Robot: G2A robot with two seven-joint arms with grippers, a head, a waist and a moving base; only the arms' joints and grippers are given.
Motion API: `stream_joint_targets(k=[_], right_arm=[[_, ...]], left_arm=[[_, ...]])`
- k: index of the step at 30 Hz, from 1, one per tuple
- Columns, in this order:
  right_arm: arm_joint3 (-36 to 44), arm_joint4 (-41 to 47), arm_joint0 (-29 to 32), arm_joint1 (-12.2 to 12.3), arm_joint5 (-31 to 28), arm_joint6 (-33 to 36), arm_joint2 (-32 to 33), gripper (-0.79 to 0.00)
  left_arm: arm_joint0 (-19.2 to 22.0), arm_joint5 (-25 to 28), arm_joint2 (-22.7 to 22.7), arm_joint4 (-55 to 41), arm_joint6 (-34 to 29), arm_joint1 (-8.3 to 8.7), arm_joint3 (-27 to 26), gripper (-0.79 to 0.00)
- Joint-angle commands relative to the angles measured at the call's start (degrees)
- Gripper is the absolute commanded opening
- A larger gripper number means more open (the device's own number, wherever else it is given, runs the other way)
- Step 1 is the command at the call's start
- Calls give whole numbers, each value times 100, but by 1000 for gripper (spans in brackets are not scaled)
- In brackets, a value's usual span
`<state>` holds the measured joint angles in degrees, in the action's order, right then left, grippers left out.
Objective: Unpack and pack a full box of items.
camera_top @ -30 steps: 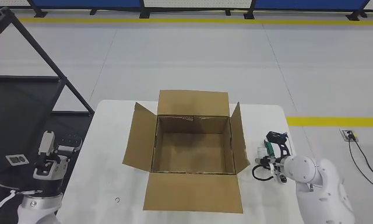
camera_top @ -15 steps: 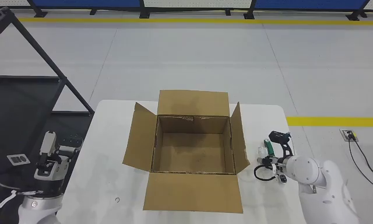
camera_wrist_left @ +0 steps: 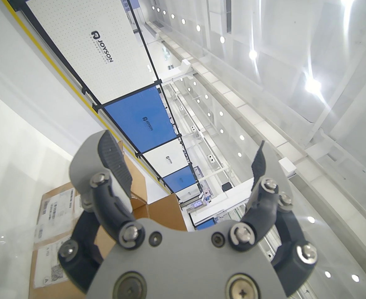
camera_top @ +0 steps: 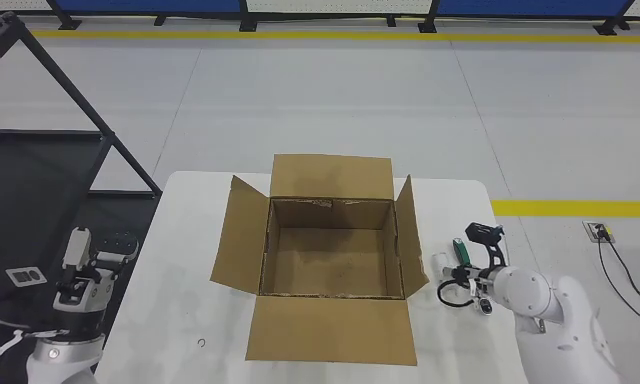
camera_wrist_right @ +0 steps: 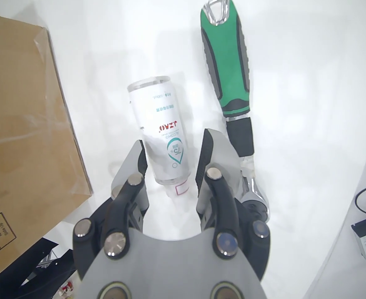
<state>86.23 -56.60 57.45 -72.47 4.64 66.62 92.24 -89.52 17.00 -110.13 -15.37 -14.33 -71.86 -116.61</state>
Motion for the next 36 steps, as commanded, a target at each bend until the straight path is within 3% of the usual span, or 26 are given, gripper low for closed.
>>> stream_joint_targets(k=[1,7,8,9,10,12,16,36], right_arm=[[304,21,91,18,38,-49,63,-416],[1341,158,377,58,99,-319,246,-400],[1512,190,431,64,104,-391,289,-348],[1681,213,486,70,123,-461,334,-225],[1843,256,539,74,153,-538,382,-197],[2122,343,632,81,215,-684,472,-9],[2517,610,769,91,163,-889,576,0],[2517,610,769,91,163,-889,576,0]], left_arm=[[-3,5,-6,-5,10,0,-11,0],[-25,24,-27,-37,14,0,-43,0],[-32,35,-33,-40,16,0,-49,0],[-41,42,-42,-37,20,0,-50,0],[-51,46,-49,-38,26,-1,-53,0],[-70,56,-60,-48,36,-2,-58,0],[-106,71,-77,-65,57,-5,-70,0],[-211,136,-112,-25,267,-25,-84,0]])
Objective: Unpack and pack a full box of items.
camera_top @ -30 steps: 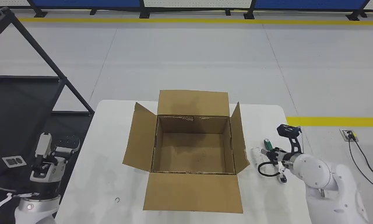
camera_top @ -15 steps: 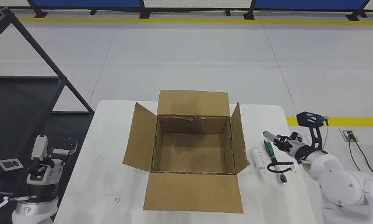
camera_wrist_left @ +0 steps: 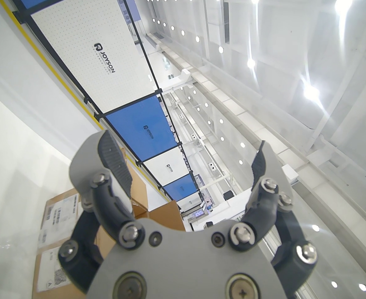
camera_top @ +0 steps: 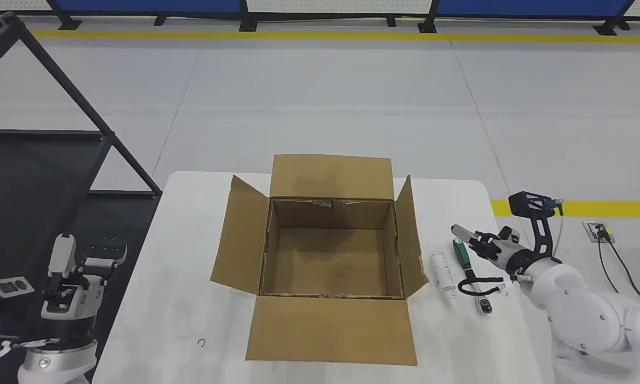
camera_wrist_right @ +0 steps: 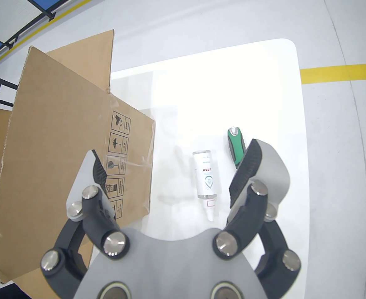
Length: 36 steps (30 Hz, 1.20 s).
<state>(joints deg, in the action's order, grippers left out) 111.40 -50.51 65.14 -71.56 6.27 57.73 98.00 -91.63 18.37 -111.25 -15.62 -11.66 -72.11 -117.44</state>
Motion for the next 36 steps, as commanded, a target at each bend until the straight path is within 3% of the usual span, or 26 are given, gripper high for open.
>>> stream_joint_targets(k=[1,32,35,36], right_arm=[[0,0,0,0,0,0,0,0],[0,0,0,0,0,0,0,0],[-21,123,50,6,-265,-104,-88,0],[-125,209,19,9,-299,-149,-93,-191]], left_arm=[[0,-1,0,0,0,0,0,0],[0,-1,0,0,0,0,0,0],[0,-1,0,0,0,0,0,0],[0,-1,0,0,0,0,0,0]])
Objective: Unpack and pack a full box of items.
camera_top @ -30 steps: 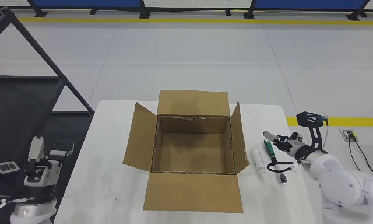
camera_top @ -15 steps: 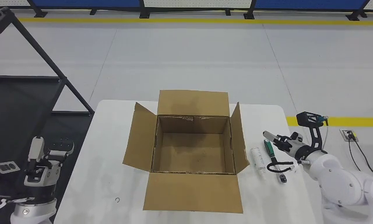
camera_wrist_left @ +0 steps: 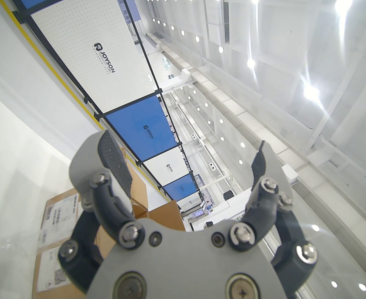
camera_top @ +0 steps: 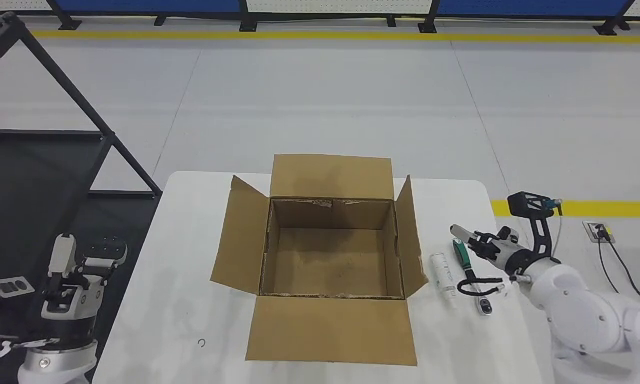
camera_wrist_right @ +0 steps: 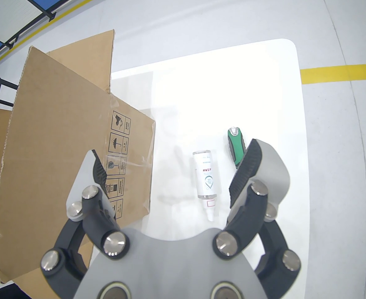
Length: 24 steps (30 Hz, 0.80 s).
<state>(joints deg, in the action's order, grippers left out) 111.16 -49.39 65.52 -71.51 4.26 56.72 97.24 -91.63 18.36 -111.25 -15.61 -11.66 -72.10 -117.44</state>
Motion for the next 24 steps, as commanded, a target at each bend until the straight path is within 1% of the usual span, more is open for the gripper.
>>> stream_joint_targets(k=[1,2,3,9,12,18,24], right_arm=[[-246,129,-58,9,-95,-22,-57,-533],[-380,164,-127,12,-104,-2,-105,-763],[-540,224,-198,16,-140,24,-152,-785],[-1476,380,-684,64,-529,347,-404,-785],[-1815,644,-863,80,-785,536,-530,-785],[-2046,1227,-943,103,-1205,711,-725,-785],[-2150,1397,-966,124,-1306,670,-952,-785]], left_arm=[[0,0,0,0,0,0,0,0],[0,0,0,0,0,0,0,0],[0,0,0,0,0,0,0,0],[0,-36,-10,-57,76,-8,23,0],[25,-46,2,-40,96,-10,59,0],[84,-90,86,38,140,-16,116,0],[125,-122,147,116,145,-18,135,0]])
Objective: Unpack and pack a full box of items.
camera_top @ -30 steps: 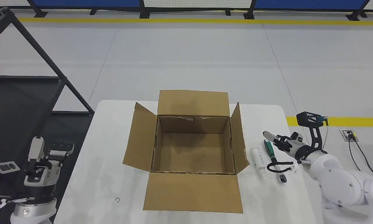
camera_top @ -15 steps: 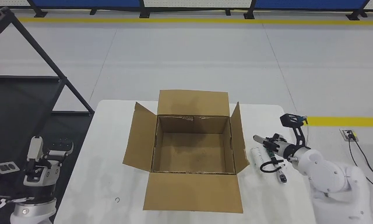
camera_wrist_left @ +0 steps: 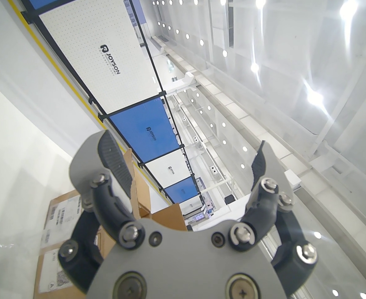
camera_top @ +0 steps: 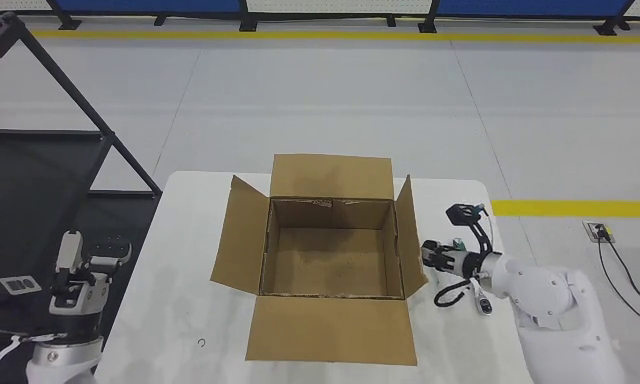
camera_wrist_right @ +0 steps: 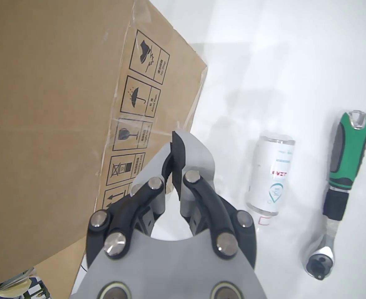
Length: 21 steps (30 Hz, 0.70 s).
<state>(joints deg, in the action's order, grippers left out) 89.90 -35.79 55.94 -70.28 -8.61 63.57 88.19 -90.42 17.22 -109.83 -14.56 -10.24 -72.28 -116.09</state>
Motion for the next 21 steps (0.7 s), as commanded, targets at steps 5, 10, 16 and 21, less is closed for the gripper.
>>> stream_joint_targets(k=[5,10,16,21], right_arm=[[-165,207,-68,8,-108,-120,-254,-785],[-296,349,-165,15,-224,-217,-451,-785],[-453,518,-301,24,-329,-254,-668,-785],[-536,636,-390,37,-392,-277,-807,-785]], left_arm=[[13,-1,7,43,18,-3,0,0],[-5,2,-14,55,44,-6,6,0],[-40,7,-35,53,82,-12,-4,0],[-64,18,-45,57,98,-17,4,0]])
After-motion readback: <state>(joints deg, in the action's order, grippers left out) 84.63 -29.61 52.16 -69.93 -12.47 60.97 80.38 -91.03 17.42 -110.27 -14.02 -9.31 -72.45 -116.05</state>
